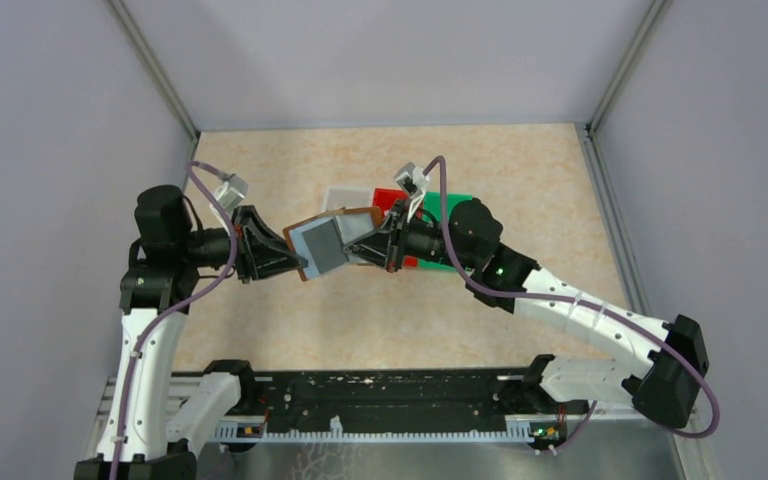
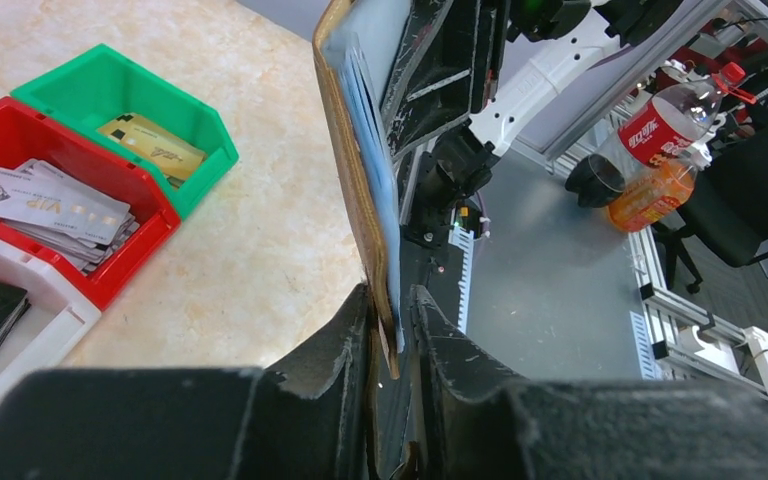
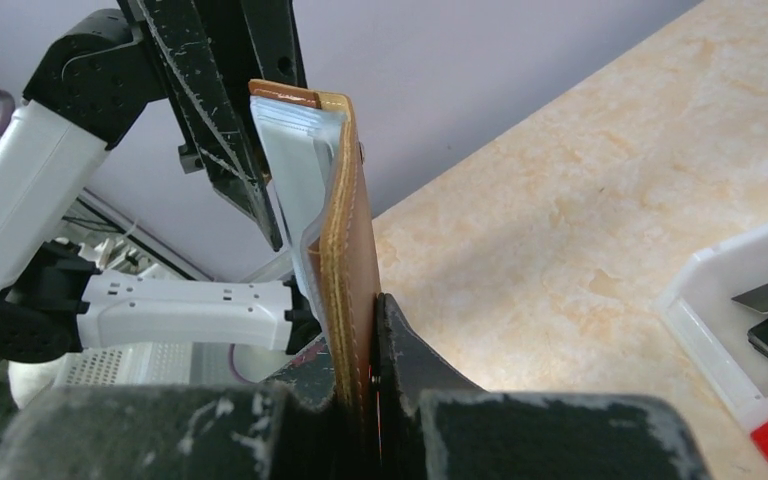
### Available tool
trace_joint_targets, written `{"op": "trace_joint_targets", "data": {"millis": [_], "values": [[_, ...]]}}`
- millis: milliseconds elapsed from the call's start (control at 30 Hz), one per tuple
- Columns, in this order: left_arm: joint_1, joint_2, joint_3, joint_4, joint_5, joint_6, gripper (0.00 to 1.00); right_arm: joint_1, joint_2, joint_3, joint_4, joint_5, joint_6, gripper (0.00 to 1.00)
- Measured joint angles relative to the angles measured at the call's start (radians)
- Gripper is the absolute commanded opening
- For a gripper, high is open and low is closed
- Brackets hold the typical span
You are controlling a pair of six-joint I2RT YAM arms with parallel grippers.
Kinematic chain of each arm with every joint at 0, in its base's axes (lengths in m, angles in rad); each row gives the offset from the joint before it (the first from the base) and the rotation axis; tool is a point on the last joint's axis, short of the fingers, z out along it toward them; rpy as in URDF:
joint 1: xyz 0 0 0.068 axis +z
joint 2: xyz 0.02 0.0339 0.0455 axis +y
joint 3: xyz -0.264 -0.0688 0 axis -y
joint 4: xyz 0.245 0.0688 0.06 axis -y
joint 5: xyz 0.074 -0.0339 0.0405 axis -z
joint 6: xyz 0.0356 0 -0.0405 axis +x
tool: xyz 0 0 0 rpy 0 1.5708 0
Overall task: Take the credit cards out of the card holder
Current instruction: Place the credit card in the storage box, then remove the credit card from the card holder.
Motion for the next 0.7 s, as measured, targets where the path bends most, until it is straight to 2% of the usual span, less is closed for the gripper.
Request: {"op": "trace_joint_targets", "data": {"millis": [167,267,700], "values": [[0.0,-0.003,0.0,-0.004,0.022,0.01,0.09,0.0,-0.001,-0.028,0.047,0.008,0.026,0.0],[0.0,-0.009,0.0,-0.005,0.025,0.02,0.05,0.0,-0.001,-0.032,0.062,0.005,0.037,0.0],[0.0,-0.023,0.0,0.013,0.021,0.002,0.04,-0.001,-0.001,-0.037,0.096,-0.033,0.071,0.0]]}}
